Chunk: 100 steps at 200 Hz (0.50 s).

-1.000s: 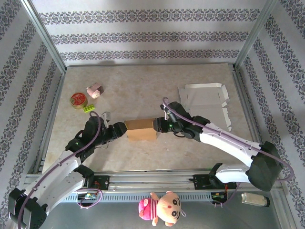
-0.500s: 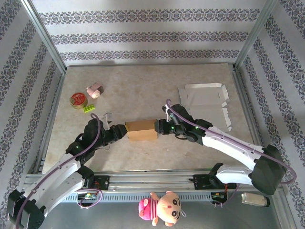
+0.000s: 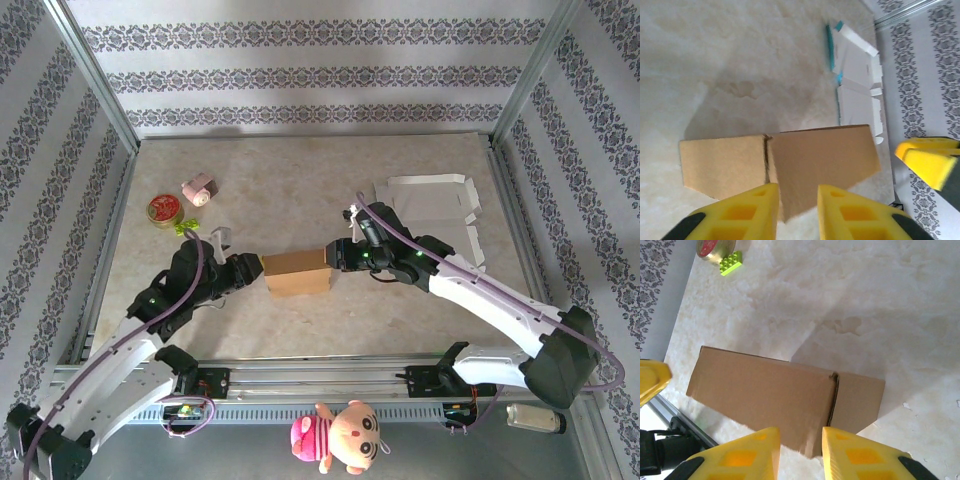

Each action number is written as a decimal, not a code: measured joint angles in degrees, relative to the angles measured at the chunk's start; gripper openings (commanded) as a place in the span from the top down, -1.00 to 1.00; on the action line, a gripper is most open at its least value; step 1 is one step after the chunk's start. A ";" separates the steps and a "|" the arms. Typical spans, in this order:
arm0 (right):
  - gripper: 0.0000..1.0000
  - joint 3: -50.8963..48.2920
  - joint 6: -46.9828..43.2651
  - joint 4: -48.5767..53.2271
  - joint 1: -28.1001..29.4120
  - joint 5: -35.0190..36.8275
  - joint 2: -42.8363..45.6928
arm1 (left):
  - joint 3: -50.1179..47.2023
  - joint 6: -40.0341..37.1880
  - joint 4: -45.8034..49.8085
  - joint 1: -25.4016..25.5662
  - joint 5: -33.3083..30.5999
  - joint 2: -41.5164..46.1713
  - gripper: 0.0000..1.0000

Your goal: Fold the paper box

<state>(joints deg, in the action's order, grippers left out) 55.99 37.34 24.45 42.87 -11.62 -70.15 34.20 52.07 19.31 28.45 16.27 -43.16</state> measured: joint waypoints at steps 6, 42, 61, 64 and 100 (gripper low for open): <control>0.48 0.00 0.00 0.15 0.00 -0.07 -0.15 | 0.02 -0.04 -0.02 0.02 0.17 -1.01 0.63; 0.55 0.00 -0.24 0.76 0.02 -0.07 -1.84 | 1.03 -0.09 -1.33 0.00 1.53 -6.25 0.79; 0.62 -0.02 -0.31 0.87 0.04 0.00 -2.49 | 1.03 -0.04 -2.29 0.00 2.10 -6.84 0.85; 0.62 -0.07 -0.50 0.83 0.07 0.02 -2.54 | 1.03 0.02 -2.38 0.00 2.08 -6.84 0.85; 0.62 -1.07 -2.36 0.02 1.03 3.50 -2.86 | -0.37 0.00 -3.93 0.00 1.64 -6.38 0.86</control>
<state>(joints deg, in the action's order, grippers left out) 54.92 34.98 24.47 43.90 -8.12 -73.01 33.82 52.07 15.38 28.45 17.91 -49.54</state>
